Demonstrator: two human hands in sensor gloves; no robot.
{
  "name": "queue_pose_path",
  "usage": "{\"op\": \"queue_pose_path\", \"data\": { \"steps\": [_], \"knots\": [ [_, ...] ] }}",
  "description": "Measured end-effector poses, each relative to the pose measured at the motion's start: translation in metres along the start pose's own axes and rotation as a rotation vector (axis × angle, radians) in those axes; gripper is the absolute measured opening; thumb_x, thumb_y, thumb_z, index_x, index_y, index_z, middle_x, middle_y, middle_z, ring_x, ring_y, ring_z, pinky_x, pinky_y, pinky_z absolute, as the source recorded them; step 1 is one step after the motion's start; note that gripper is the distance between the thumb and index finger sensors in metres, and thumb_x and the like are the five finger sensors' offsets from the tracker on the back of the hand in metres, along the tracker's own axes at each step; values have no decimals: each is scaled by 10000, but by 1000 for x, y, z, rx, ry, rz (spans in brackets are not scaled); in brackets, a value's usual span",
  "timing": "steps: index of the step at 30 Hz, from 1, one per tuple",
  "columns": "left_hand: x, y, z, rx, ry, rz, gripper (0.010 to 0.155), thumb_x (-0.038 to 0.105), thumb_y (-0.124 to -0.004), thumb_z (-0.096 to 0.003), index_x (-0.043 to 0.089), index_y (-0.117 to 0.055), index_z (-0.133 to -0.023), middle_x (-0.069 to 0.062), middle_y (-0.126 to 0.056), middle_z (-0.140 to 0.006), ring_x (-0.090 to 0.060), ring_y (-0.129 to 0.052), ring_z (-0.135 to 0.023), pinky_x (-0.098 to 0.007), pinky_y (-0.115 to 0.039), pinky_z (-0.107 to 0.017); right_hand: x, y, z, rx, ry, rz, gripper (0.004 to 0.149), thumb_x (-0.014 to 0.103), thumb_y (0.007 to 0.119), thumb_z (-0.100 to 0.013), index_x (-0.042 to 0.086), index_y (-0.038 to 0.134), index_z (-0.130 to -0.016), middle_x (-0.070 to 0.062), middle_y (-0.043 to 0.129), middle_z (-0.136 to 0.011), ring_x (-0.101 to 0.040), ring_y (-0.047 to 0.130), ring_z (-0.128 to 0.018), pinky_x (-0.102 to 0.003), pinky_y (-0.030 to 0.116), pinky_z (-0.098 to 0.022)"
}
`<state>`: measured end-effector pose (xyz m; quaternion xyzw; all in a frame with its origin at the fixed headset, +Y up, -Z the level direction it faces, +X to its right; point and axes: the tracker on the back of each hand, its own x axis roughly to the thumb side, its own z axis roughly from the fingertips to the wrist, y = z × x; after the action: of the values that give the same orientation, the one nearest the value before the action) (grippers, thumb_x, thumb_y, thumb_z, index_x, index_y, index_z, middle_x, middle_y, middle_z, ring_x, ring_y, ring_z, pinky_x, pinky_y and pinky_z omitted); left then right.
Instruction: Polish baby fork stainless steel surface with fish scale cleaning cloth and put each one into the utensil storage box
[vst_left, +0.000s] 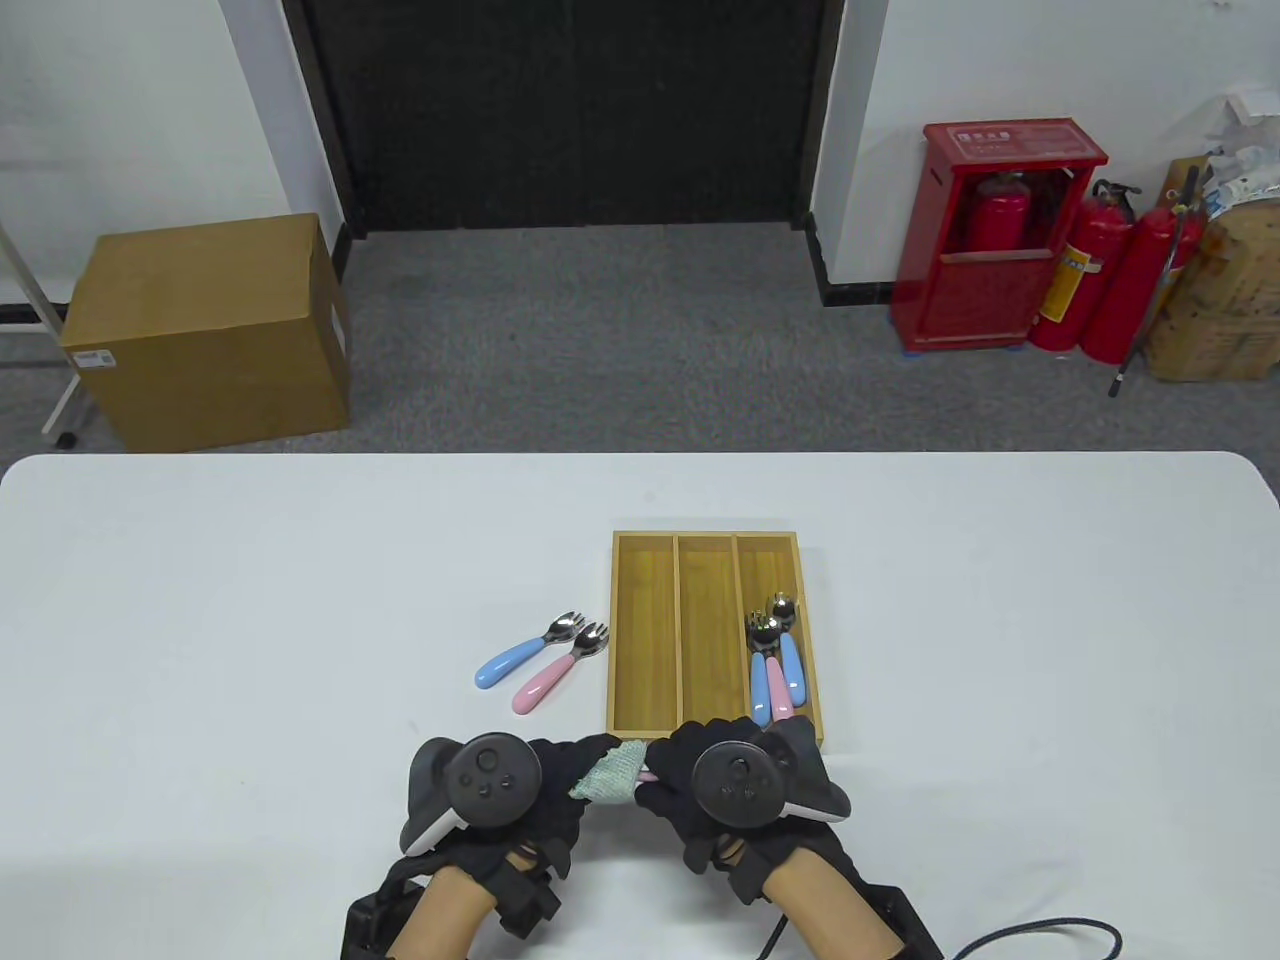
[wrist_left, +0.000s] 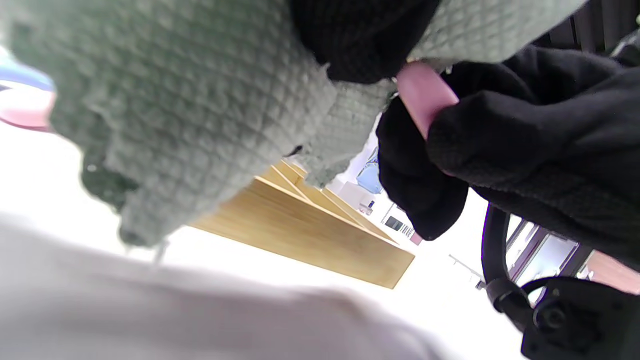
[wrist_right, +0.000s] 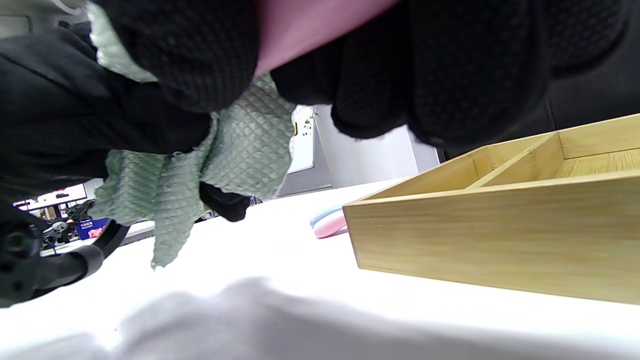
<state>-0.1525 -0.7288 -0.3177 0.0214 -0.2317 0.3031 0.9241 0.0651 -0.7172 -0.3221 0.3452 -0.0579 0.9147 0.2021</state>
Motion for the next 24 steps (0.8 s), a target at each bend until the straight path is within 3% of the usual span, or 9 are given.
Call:
{"op": "queue_pose_path", "data": {
  "steps": [2,9,16,24],
  "knots": [
    [-1,2,1,61,22,20,474,318,-846,-431,207,-863,-891,-64,-1061,-629,-260,-1100,-477,-563,-808,-519,0,-1,0,-14,2,-17,423,415,837,-381,118,905,-675,-238,947,-541,-362,933,-297,-633,744,-380],
    [-9,4,-1,124,106,13,482,460,-827,-422,140,-950,-761,-27,-1091,-431,-186,-1111,-283,-496,-863,-431,-8,-5,0,40,73,-114,447,351,807,-396,111,846,-771,-261,900,-666,-406,918,-403,-656,704,-429],
    [-21,5,-3,150,177,53,478,461,-824,-422,142,-970,-746,-29,-1101,-427,-192,-1120,-284,-498,-864,-430,-10,-3,-1,71,90,-124,477,260,782,-390,109,790,-843,-269,854,-745,-412,910,-465,-653,694,-449],
    [-32,7,-1,199,238,81,470,469,-815,-420,155,-966,-735,-22,-1097,-430,-187,-1118,-289,-494,-863,-434,-11,-1,-2,88,95,-145,495,264,781,-391,92,776,-856,-271,875,-711,-391,935,-430,-637,720,-429]
  ]
}}
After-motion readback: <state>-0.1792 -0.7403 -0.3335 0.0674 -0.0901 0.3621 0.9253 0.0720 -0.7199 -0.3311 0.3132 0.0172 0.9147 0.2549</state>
